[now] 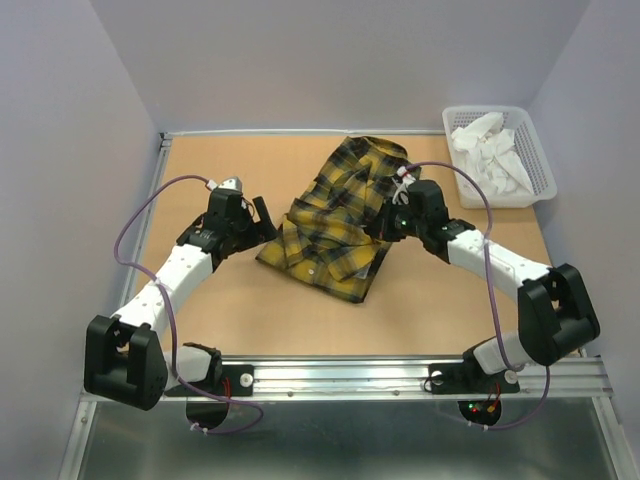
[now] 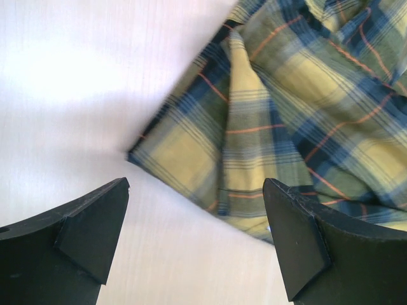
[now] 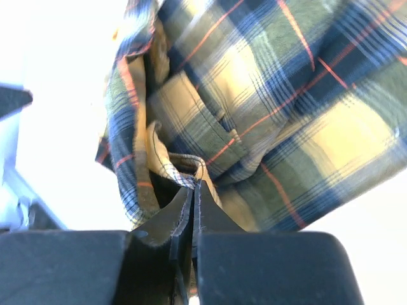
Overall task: Fold and stack the long sleeve shirts
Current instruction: Fold the shirt
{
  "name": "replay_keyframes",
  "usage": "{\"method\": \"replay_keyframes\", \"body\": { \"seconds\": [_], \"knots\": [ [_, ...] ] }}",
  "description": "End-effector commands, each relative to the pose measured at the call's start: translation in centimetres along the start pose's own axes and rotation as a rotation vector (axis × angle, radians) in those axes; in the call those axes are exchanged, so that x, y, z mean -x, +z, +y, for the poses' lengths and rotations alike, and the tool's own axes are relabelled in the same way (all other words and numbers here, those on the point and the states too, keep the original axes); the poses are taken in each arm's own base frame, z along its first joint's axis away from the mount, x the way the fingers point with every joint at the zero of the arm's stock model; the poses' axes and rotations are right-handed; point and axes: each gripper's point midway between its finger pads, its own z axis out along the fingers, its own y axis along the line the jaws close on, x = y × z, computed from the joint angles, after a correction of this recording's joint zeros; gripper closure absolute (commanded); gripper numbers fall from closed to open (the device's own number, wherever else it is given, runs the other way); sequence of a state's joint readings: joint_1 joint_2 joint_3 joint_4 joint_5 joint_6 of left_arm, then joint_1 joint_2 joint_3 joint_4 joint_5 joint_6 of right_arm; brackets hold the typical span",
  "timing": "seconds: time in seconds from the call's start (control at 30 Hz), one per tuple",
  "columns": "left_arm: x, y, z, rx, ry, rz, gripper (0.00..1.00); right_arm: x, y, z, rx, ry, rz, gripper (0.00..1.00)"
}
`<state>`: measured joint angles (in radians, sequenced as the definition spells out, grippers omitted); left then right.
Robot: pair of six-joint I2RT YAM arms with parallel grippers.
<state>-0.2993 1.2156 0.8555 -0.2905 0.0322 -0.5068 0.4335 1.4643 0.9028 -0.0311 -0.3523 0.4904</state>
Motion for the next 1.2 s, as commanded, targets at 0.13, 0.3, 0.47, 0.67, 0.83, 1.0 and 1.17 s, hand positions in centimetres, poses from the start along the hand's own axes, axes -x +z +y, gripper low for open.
{"method": "replay_keyframes", "body": {
  "seconds": [0.13,0.3,0.47,0.67,0.83,1.0,1.17],
  "knots": [
    [0.0,-0.3,1.2,0.041,-0.032,-0.038,0.02,-2.8,-0.9,-6.6,-0.310,0.225,-0.087,0.74],
    [-0.5,-0.1,1.2,0.032,-0.025,-0.027,0.02,-3.6,-2.6,-11.4,-0.559,0.244,-0.125,0.59],
    [-1.6,0.1,1.3,0.014,-0.009,0.004,0.02,-1.5,-4.8,-13.3,-0.706,0.159,-0.129,0.58],
    [-2.6,1.0,1.4,0.007,-0.007,0.039,0.03,0.8,-4.9,-9.3,-0.529,0.011,-0.096,0.58],
    [-2.9,2.4,0.5,-0.032,-0.027,0.065,0.05,1.2,-5.5,-9.0,-0.518,-0.029,-0.103,0.57],
    [-3.1,3.9,-0.1,-0.051,-0.020,0.106,0.07,1.6,-4.5,-8.7,-0.513,-0.001,-0.074,0.60],
    [-1.9,4.3,-1.5,-0.082,-0.041,0.108,0.09,0.6,-3.4,-9.1,-0.521,0.046,-0.030,0.64]
  ]
}}
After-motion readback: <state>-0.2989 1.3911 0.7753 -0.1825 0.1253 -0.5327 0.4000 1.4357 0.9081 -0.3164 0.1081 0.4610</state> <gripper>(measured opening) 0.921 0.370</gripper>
